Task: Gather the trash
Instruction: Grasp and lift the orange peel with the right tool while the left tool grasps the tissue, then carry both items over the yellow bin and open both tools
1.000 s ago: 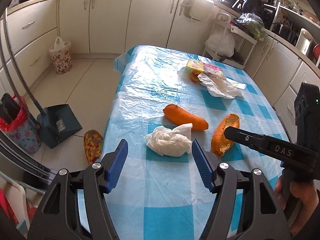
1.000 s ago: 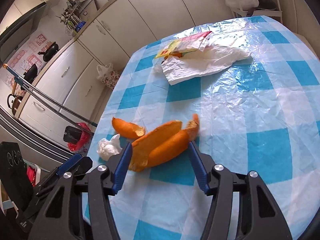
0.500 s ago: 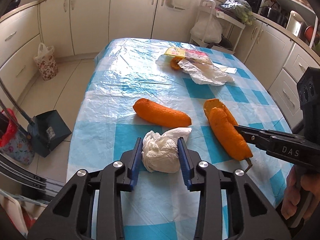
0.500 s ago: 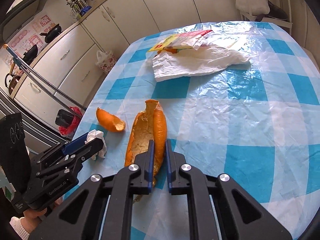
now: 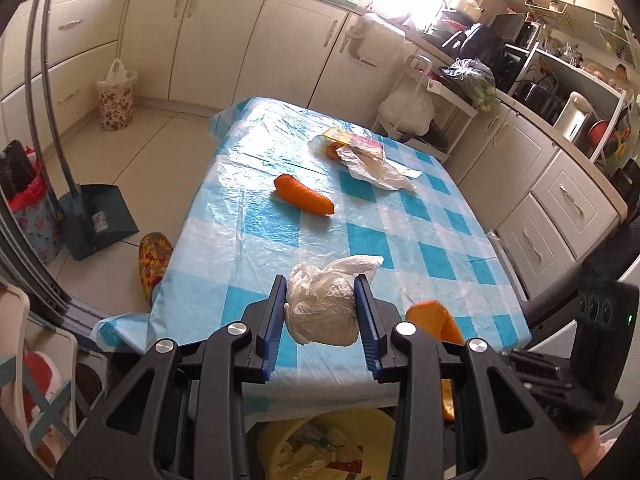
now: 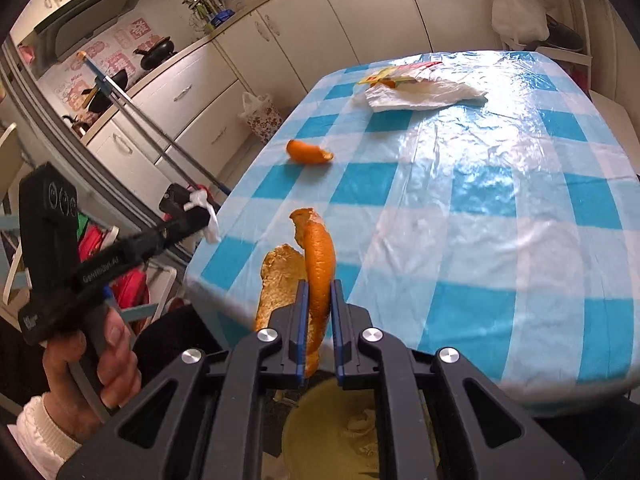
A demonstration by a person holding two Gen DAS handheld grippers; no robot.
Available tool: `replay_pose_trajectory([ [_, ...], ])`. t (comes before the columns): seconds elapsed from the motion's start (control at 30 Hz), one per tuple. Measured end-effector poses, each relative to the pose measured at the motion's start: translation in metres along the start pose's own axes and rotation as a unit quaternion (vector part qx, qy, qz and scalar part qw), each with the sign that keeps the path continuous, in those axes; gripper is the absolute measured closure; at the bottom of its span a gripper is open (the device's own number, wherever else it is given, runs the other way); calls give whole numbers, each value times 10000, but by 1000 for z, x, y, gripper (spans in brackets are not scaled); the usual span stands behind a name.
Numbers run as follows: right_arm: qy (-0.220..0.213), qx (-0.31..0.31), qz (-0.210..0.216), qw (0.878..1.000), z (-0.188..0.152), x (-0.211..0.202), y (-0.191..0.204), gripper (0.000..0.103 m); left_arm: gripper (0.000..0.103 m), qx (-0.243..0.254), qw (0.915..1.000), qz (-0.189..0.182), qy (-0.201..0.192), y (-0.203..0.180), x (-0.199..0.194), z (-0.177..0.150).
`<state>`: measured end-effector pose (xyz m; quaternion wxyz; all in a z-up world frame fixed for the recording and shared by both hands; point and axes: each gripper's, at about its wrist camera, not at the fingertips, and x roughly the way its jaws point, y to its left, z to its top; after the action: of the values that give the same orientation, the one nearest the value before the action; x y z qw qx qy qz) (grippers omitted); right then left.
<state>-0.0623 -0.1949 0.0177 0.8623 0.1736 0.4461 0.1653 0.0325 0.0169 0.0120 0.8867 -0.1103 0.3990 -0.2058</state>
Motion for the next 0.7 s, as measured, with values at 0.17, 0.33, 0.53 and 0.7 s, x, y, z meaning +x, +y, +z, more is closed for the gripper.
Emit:
replay_pose_trajectory([
  [0.17, 415, -404, -171, 9982, -53, 0, 23, 92, 71, -36, 9999, -81, -70, 2, -29, -15],
  [0.33, 1194, -961, -411, 9873, -92, 27, 41, 73, 71, -1, 9998, -163, -75, 0, -49, -33],
  [0.53, 785, -827, -634, 9915, -88, 13, 32, 51, 71, -6, 9996, -241, -133, -1, -70, -48],
  [0.7, 167, -535, -635, 9964, -82, -9, 23, 47, 71, 112, 9993, -341, 42, -10, -75, -68],
])
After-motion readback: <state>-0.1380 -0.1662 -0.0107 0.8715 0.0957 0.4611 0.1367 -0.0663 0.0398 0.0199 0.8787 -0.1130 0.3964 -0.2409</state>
